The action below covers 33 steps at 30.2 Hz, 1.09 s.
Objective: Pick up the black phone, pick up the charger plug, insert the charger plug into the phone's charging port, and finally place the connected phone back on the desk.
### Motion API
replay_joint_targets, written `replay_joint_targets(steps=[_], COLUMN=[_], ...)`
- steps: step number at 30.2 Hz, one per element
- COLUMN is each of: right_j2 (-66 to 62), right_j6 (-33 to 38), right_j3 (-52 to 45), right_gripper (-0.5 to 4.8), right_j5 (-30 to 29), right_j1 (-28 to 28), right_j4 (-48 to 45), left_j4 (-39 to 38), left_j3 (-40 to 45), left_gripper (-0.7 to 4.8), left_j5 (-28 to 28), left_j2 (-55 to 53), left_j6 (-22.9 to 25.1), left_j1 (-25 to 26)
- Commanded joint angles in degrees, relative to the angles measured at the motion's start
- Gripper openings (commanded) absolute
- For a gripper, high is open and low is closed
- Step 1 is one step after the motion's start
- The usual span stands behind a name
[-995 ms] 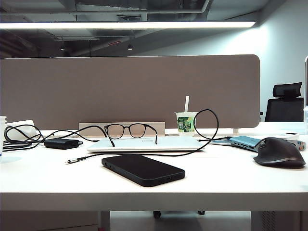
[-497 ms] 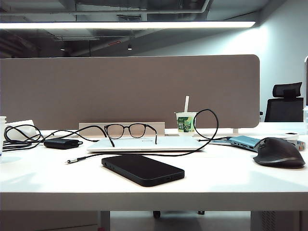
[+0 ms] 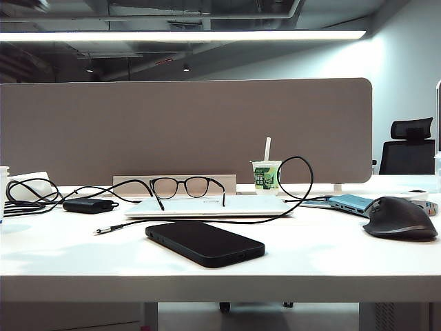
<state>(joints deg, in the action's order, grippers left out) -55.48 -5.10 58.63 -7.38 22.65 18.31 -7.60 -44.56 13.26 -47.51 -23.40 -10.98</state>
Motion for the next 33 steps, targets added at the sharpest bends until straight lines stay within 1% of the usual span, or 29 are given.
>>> replay_joint_targets(steps=[1,3,6,8,10,12,15,17,18,21,22,23,24,25,26,27,29,33], right_j2=[-3.7,-6.2,-9.2,-11.0,-12.6,-14.0,-16.4,-18.0,-19.1,-21.9,-22.9,-23.9,-25.3,-26.4,-27.4,-28.5,-30.5,-33.9], right_j6=[-0.1,-0.1,-0.3,-3.1,-7.0,-10.4,-11.5,-11.5,-11.5,-11.5,-11.5,-11.5,-11.5,-11.5,-11.5,-11.5,-11.5,-11.5], right_j3=[0.9,1.2,1.2,1.2,1.2,1.1,1.1,1.1,1.1,1.1,1.1,1.1,1.1,1.1,1.1,1.1,1.1,1.1], right_gripper=[-0.05,-0.05,-0.05,-0.05,-0.05,-0.05,-0.05,-0.05,-0.05,-0.05,-0.05,-0.05,-0.05,-0.05,-0.05,-0.05,-0.05,-0.05], right_j5=[-4.8,-6.9,-7.8,-7.7,-7.8,-7.8,-7.8,-7.8,-7.8,-7.9,-8.0,-8.0,-8.0,-8.0,-8.0,-8.0,-8.0,-9.4], right_j1=[2.1,3.1,4.4,5.0,5.7,6.2,6.2,6.2,6.2,6.2,6.2,6.2,6.2,6.2,6.2,6.2,6.2,6.2], right_j4=[1.3,3.0,4.7,5.2,5.4,5.0,3.5,2.1,1.1,-2.1,-3.4,-4.9,-6.7,-8.1,-9.4,-10.8,-12.9,-14.0], left_j4=[-0.2,-0.2,0.0,0.0,-0.1,0.0,0.5,1.2,1.4,1.4,1.4,1.4,1.4,1.5,1.5,1.4,1.5,1.8], left_j3=[-0.5,-0.5,-0.5,-0.5,-0.5,-0.5,-0.5,-0.5,-0.5,-0.5,-0.5,-0.5,-0.5,-0.5,-0.5,-0.5,-0.5,-0.5], left_gripper=[-0.06,-0.06,-0.06,-0.06,-0.06,-0.06,-0.03,0.10,0.30,0.33,0.47,1.17,2.01,3.35,4.49,4.79,4.79,4.79], left_j5=[4.5,6.5,9.3,11.7,13.3,14.3,16.6,18.3,18.9,19.1,19.1,19.1,19.1,19.1,19.1,19.1,18.9,18.9], left_j2=[-3.0,-4.9,-7.7,-9.7,-11.7,-13.6,-16.2,-17.8,-18.8,-20.9,-21.5,-22.3,-22.9,-23.7,-24.3,-24.8,-26.0,-28.9], left_j6=[-4.0,-6.0,-8.1,-10.4,-13.3,-15.0,-13.2,-11.9,-12.0,-12.8,-13.5,-14.9,-15.8,-16.5,-16.5,-16.5,-16.8,-19.4], left_j1=[-2.4,-4.0,-5.7,-6.0,-6.0,-6.0,-6.0,-6.0,-6.0,-6.0,-6.0,-6.0,-6.0,-6.0,-6.0,-6.0,-6.0,-6.0])
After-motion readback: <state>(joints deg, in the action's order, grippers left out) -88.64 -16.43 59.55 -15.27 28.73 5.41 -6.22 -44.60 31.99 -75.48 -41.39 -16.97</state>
